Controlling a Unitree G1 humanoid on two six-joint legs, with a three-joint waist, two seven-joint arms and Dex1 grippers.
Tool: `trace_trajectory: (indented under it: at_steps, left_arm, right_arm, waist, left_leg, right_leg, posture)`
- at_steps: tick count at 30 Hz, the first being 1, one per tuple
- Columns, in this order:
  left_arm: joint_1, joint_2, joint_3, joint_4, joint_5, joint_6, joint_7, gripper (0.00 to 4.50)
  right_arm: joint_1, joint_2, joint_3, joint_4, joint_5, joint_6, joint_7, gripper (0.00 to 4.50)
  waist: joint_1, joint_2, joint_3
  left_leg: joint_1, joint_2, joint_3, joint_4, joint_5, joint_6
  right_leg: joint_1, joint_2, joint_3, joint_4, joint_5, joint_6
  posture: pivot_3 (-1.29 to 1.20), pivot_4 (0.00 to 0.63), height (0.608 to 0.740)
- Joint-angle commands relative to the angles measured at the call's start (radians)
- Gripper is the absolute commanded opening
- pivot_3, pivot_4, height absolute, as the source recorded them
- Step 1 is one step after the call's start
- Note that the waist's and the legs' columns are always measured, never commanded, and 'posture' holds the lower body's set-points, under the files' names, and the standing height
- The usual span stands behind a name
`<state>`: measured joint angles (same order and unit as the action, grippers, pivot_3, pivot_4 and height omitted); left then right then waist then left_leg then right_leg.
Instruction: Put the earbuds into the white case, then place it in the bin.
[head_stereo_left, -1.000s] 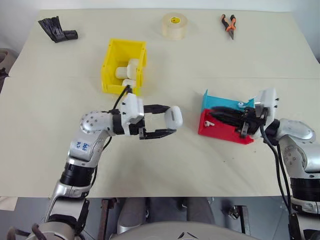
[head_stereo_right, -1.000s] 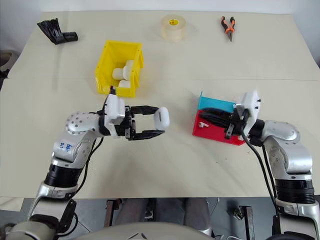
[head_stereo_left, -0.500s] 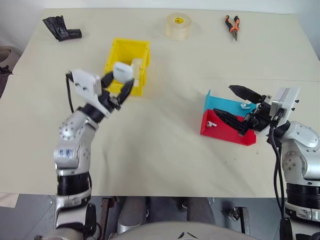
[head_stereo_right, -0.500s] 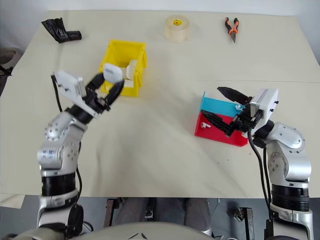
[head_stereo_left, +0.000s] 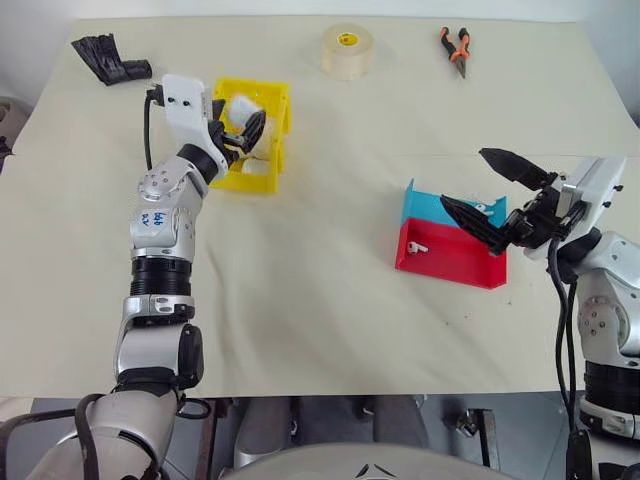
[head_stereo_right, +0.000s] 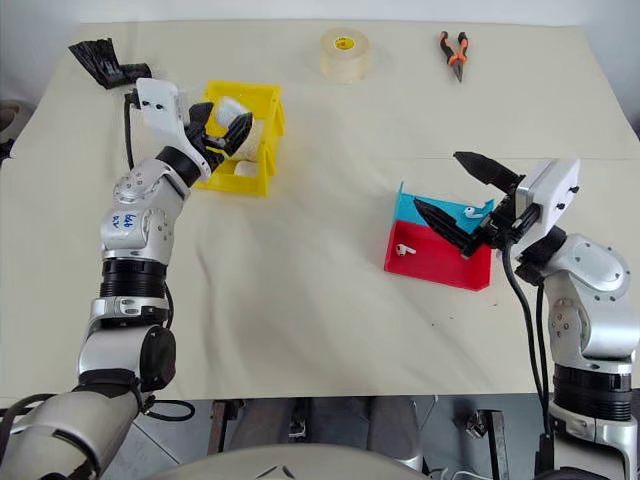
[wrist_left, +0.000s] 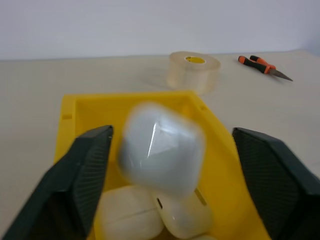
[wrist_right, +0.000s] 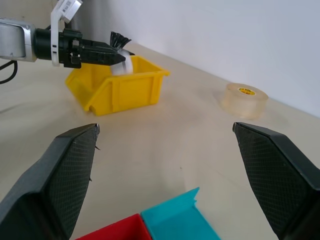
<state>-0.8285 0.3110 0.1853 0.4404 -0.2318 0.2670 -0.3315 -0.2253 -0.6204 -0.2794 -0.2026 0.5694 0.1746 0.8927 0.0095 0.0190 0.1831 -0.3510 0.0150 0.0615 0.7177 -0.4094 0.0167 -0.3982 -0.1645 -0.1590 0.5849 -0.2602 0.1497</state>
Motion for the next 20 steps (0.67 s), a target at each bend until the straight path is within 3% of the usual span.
trace_trajectory:
  at_steps: [1, 5, 12, 20]
  left_arm:
    - [-0.008, 0.028, -0.008, -0.091, -0.003, -0.01, -0.029, 4.47]
    - [0.087, 0.079, -0.042, -0.266, -0.043, 0.053, -0.149, 4.47]
    - [0.428, 0.316, -0.054, -0.609, -0.173, 0.079, -0.521, 4.47]
    - [0.631, 0.381, 0.035, -0.596, -0.136, -0.08, -0.566, 4.47]
  right_arm:
    - [0.006, 0.002, -0.009, -0.047, 0.011, -0.002, -0.015, 4.5]
    - [0.01, -0.009, -0.007, -0.043, 0.013, 0.005, -0.006, 4.5]
    - [0.026, -0.105, 0.03, 0.005, 0.025, 0.039, 0.166, 4.5]
    - [0.03, -0.149, 0.024, 0.114, -0.02, -0.025, 0.279, 4.5]
  waist:
    - [0.003, 0.0, 0.0]
    - [0.003, 0.0, 0.0]
    - [-0.014, 0.0, 0.0]
    - [0.008, 0.0, 0.0]
  left_leg:
    - [0.0, 0.0, 0.0, 0.0, 0.0, 0.0]
    - [0.0, 0.0, 0.0, 0.0, 0.0, 0.0]
    - [0.0, 0.001, 0.0, -0.001, 0.0, 0.0]
    - [0.0, 0.001, 0.0, 0.002, 0.0, 0.0]
  right_leg:
    - [0.0, 0.0, 0.0, 0.0, 0.0, 0.0]
    - [0.0, 0.0, 0.0, 0.0, 0.0, 0.0]
    - [0.0, 0.0, 0.0, 0.0, 0.0, 0.0]
    - [0.0, 0.0, 0.001, 0.0, 0.0, 0.0]
  posture:
    - [0.0, 0.15, 0.74]
    - [0.0, 0.15, 0.74]
    - [0.0, 0.15, 0.74]
    - [0.0, 0.15, 0.74]
